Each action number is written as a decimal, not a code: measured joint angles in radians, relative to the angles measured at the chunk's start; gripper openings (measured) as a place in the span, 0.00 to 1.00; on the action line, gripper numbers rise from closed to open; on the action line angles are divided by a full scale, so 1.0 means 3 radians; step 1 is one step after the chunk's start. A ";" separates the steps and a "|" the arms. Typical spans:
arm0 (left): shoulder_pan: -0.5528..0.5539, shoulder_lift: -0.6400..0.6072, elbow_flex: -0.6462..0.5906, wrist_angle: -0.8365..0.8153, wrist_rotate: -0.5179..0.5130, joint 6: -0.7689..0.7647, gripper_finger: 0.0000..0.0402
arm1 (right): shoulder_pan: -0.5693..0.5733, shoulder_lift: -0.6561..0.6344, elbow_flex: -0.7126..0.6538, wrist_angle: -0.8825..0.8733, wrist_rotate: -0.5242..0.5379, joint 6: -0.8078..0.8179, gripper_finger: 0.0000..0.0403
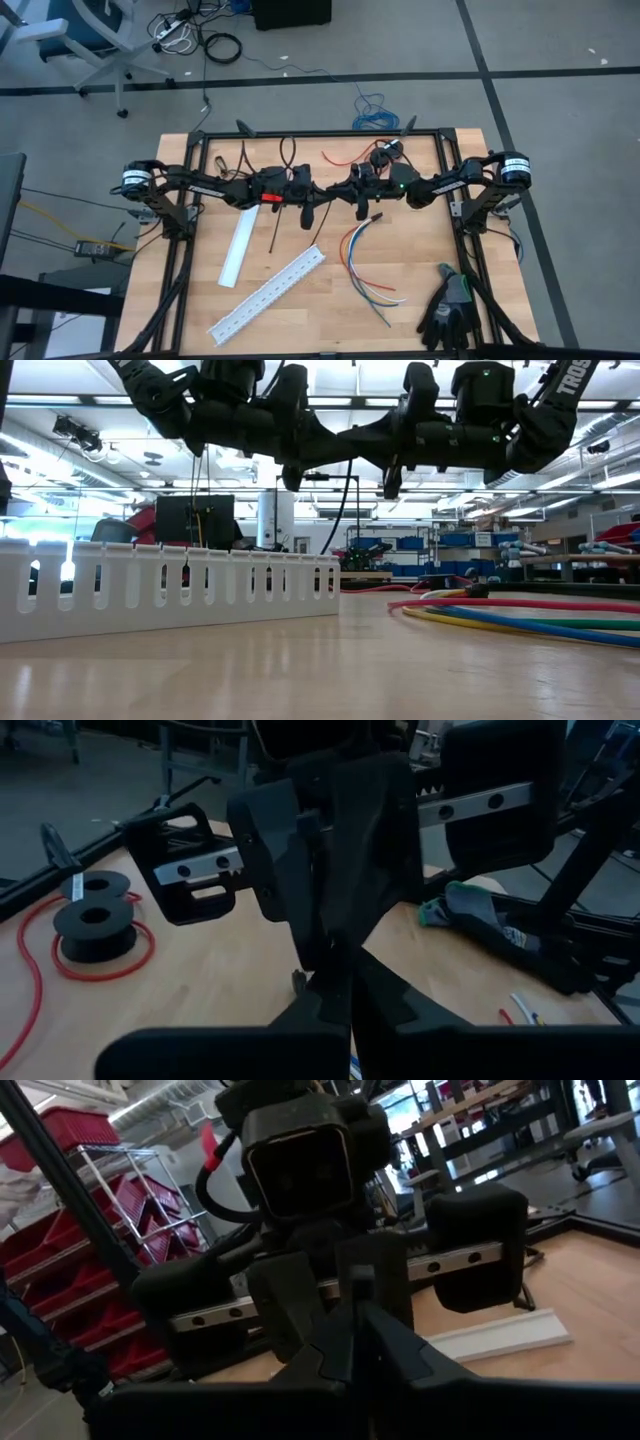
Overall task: Ziptie cables
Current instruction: Wrap the right black zip tie
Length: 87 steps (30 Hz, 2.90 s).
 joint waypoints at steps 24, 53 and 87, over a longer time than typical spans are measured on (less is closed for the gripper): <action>0.0245 0.0000 -0.0580 0.0882 -0.0130 0.0303 0.00 | -0.0435 -0.0277 -0.0137 -0.0002 -0.0276 -0.0323 0.34; 0.0404 0.0000 -0.0511 0.0823 0.0042 -0.0864 0.39 | -0.0430 -0.0276 -0.0137 -0.0023 -0.0698 -0.0571 0.31; 0.0374 0.0511 0.0038 0.0855 0.0489 -0.0613 0.39 | -0.0600 -0.0332 -0.0139 -0.0367 -0.0699 -0.0428 0.29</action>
